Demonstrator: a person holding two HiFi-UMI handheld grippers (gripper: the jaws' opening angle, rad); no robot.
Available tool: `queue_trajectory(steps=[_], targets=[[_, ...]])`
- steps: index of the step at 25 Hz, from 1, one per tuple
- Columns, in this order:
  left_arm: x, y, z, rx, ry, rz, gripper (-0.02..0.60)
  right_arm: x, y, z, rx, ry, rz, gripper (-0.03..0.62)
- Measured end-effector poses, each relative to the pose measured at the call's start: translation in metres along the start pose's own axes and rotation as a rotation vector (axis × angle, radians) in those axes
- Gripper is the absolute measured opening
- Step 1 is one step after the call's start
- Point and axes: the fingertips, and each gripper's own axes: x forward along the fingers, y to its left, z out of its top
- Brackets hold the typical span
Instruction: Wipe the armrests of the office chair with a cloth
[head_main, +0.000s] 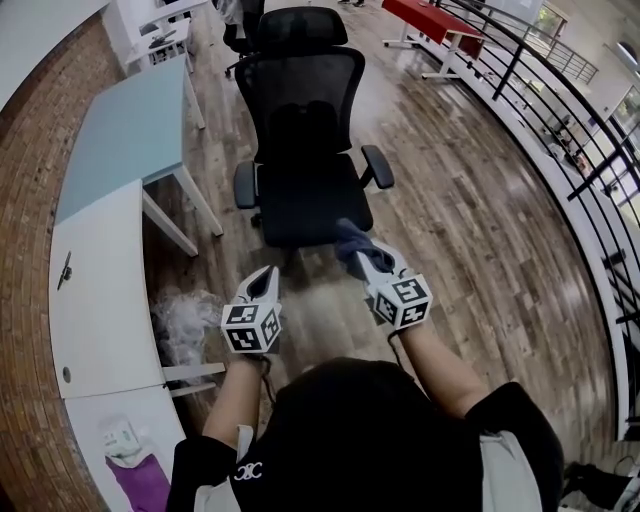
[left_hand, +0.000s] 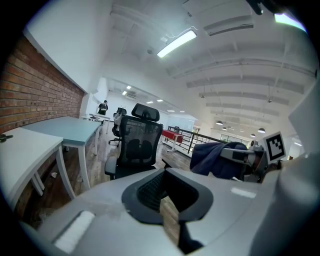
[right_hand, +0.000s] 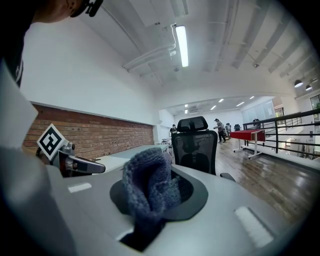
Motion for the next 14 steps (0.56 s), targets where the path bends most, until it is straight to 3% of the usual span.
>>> queue_trajectory(steps=[7,14], targets=[[0.012,-0.036,-0.010,0.011,0.023,0.008,0.006,-0.029,-0.015,0.001,0.005,-0.003,0.063,0.049],[0.012,-0.053,-0.019,0.012,0.024,0.009,0.006,-0.042,-0.025,-0.003,-0.038,-0.013,0.064,0.046]])
